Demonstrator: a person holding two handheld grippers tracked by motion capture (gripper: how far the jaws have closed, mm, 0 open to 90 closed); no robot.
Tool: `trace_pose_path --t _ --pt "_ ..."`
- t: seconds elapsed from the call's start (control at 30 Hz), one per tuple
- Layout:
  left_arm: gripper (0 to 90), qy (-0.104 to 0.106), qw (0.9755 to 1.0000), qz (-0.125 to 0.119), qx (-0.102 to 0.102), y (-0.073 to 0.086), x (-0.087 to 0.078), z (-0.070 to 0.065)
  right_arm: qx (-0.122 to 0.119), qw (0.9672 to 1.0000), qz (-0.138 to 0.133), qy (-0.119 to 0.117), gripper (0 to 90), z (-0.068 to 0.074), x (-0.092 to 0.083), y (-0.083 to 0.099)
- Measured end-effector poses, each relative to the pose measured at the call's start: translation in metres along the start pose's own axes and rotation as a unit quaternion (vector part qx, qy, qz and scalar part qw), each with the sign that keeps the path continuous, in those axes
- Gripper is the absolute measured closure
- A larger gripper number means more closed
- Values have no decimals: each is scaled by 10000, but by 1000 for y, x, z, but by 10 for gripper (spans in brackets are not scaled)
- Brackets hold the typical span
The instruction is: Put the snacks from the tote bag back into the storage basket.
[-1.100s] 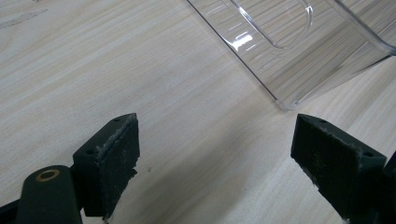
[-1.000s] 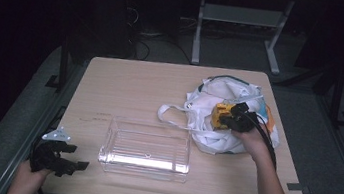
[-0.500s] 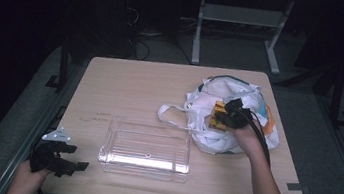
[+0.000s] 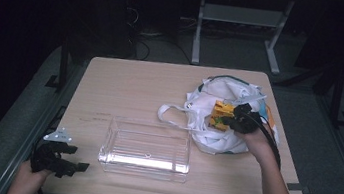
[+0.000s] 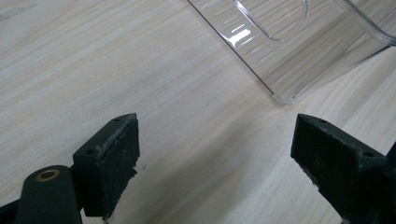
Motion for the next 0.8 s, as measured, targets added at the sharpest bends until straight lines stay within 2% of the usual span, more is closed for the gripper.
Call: trace_pose_path --t 0.07,0.2,0.37,0.63,0.8 --pt "153 7 10000 -6 7 0 0 -1 33 10000 -3 8 900 -2 -2 3" --pt "153 1 10000 -17 16 0 -1 -1 222 9997 -65 75 900 -17 -11 12" --pt "153 9 10000 3 7 1 0 0 326 9993 -55 166 900 -28 -12 17" --pt "153 -37 10000 -19 -69 8 -4 0 399 9990 -27 199 900 -35 -6 17" --pt "153 -102 9999 -22 -101 11 -7 1 309 9994 21 152 900 -34 0 16"
Point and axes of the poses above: each handheld gripper's, and its own axes: x roughly forward along the jaws, y roughly out of its underside, z roughly to its left, the point moved 6 cm from there along x, roughly forward along the jaws, and after that the axes turned 1 degree about -x, right-handed, at the moved point
